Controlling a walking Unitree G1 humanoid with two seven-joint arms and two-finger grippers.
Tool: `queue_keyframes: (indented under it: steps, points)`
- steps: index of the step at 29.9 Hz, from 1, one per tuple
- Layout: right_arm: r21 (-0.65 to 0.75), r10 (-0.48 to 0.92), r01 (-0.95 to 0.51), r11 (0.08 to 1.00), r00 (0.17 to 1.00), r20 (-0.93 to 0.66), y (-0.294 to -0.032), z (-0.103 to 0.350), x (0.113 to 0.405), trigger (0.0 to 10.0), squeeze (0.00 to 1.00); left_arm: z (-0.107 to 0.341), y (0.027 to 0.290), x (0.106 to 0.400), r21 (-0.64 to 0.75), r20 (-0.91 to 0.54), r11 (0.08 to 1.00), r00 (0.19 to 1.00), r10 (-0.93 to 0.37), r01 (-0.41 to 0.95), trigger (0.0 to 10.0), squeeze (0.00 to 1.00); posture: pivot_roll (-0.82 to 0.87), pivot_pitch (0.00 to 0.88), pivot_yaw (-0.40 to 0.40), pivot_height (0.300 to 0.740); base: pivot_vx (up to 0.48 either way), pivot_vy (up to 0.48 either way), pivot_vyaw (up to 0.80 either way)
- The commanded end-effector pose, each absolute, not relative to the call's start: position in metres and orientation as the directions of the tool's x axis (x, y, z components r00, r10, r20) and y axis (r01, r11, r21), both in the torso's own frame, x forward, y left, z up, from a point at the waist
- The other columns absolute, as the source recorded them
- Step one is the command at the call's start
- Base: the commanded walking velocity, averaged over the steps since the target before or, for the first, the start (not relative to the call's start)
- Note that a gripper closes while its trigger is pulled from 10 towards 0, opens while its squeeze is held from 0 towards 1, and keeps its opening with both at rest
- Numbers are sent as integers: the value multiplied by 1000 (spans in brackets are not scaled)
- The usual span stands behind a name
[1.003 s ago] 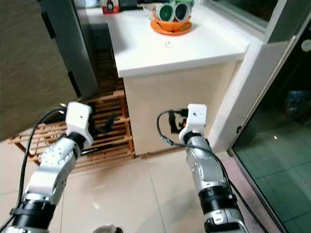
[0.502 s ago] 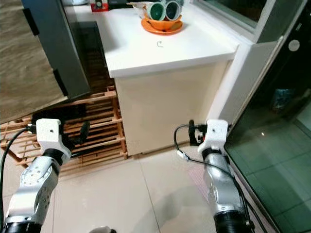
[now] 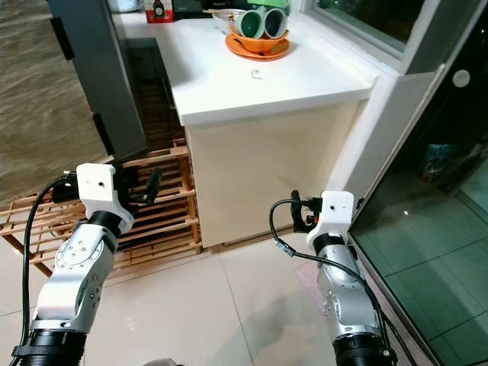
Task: Restocking fridge
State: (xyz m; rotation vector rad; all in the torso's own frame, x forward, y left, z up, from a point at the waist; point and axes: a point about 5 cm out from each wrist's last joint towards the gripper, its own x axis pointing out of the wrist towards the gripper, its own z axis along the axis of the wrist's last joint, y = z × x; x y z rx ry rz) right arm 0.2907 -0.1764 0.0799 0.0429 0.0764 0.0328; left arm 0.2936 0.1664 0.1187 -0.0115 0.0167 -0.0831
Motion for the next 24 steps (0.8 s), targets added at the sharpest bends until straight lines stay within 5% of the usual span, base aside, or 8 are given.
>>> queue_keyframes:
  steps: [1, 11, 24]
  points:
    - [34, 25, -23, 999, 997, -69, -183, 82, 291, 10000, 0, 119, 161, 300, 4, -29, 997, 997, -71, 72, 10000, 0, 13, 0, -10, 740, 0, 0, 0]
    - [88, 41, -34, 996, 995, -87, -180, 80, 292, 10000, 0, 120, 160, 303, -8, -25, 998, 998, -55, 54, 10000, 0, 9, 0, -4, 740, 0, 250, 0]
    - [98, 108, -97, 990, 988, -108, -171, 82, 298, 10000, 0, 123, 165, 302, -3, -3, 1000, 1000, 13, -13, 10000, 0, 19, 0, -19, 740, 0, 480, 540]
